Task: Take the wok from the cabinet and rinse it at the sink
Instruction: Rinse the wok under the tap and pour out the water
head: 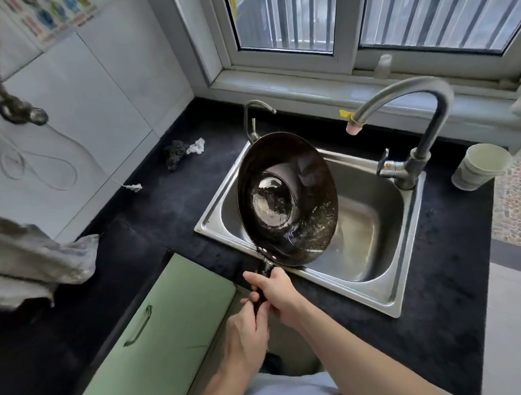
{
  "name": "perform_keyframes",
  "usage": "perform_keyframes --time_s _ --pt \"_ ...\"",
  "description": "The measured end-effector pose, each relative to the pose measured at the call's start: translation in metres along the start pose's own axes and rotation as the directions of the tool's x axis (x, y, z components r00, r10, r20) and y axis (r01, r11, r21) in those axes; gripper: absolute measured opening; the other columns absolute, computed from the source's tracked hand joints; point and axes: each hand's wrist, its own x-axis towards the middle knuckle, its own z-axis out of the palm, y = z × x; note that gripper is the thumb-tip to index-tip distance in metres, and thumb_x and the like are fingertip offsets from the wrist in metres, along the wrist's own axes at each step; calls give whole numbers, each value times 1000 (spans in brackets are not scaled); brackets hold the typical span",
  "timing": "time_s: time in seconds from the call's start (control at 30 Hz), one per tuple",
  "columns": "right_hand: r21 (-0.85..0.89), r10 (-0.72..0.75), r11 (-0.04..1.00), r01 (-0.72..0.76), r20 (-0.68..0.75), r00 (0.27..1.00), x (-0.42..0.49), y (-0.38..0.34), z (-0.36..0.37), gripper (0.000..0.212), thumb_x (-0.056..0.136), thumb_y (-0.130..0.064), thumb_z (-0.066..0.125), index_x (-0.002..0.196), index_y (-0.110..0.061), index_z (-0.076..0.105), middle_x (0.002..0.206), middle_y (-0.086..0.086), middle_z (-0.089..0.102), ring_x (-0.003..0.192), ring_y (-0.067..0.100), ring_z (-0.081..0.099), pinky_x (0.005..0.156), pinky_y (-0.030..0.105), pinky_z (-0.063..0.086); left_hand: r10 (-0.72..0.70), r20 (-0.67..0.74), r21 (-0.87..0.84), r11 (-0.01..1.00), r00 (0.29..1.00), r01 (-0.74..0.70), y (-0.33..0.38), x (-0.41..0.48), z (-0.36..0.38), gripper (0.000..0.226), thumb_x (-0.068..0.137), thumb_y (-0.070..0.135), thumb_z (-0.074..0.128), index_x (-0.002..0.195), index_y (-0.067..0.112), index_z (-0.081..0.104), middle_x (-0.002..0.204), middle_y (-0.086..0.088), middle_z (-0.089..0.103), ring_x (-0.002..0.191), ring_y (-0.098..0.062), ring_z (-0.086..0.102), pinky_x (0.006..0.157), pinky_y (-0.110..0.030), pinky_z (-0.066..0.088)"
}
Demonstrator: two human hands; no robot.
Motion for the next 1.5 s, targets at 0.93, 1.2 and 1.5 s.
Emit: perform_keyframes --time_s 0.93,1.2,1.5 --pt "-146 -81 985 93 90 993 -1 6 2 29 89 -23 73 72 -13 52 57 1 53 41 14 49 64 43 49 -306 252 -581 711 918 396 18 -16 -1 45 100 43 37 70 10 42 48 -1 33 29 -9 24 34 -13 18" --pt "-183 -134 973 138 36 990 1 9 0 32 89 -26 73 72 -12 50 53 0 52 39 15 49 66 47 47 -229 180 -453 844 957 287 17 -16 -4 43 102 36 37 68 11 49 50 6 41 32 -4 31 33 -18 24" --pt "-22 -99 995 102 91 991 -3 5 6 29 96 -21 66 81 -11 44 56 1 45 37 12 40 52 32 53 -168 39 -250 953 985 172 5 -14 -4 50 93 56 39 67 17 56 54 7 56 49 -18 53 57 -44 53"
